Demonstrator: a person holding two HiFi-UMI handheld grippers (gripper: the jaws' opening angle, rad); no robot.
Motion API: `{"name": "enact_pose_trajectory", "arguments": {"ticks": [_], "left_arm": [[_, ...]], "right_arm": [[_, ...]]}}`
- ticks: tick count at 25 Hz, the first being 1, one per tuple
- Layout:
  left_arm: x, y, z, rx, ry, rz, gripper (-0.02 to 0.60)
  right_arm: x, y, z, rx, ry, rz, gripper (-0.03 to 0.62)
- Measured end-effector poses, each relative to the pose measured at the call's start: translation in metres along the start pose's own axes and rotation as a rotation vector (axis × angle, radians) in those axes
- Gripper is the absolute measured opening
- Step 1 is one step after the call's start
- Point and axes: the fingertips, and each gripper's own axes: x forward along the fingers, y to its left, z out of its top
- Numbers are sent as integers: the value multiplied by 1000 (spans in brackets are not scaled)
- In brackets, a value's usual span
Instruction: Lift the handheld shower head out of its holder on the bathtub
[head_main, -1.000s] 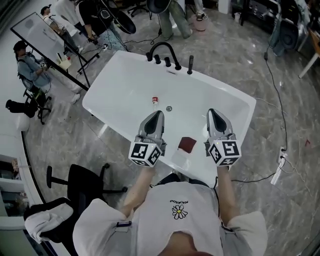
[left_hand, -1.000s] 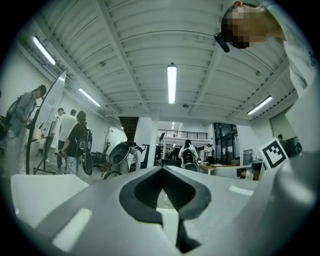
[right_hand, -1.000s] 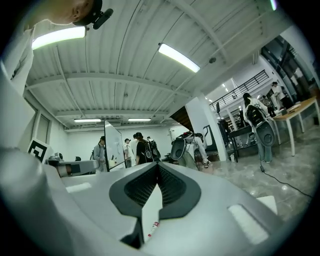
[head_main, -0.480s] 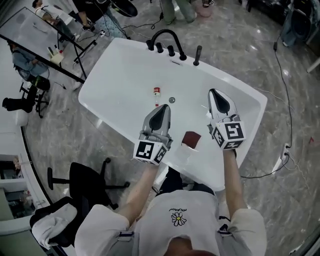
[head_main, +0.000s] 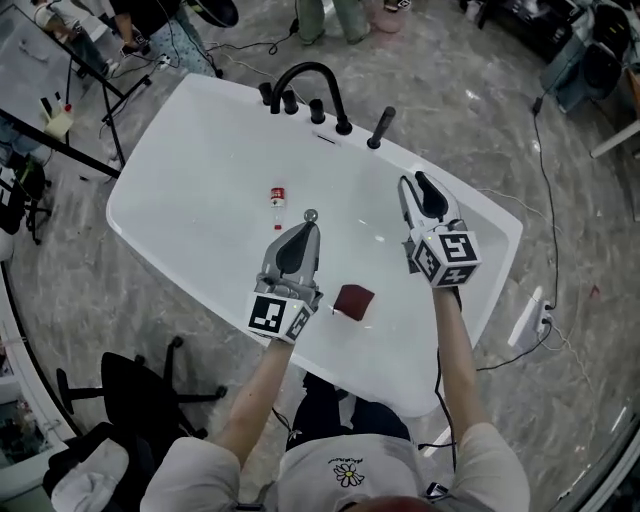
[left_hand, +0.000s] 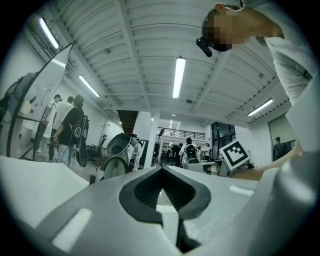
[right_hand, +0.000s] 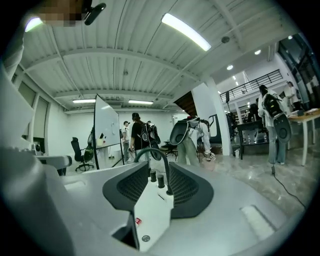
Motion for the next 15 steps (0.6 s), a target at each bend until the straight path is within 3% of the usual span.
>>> {"name": "enact_pose_trajectory", "arguments": {"ticks": [6, 15], "left_arm": [[44, 38, -52, -39, -34, 11, 2], [62, 100, -132, -92, -13, 83, 2]], "right_arm": [[101, -49, -78, -58, 139, 0, 235], [214, -102, -177, -17, 229, -124, 273]]}}
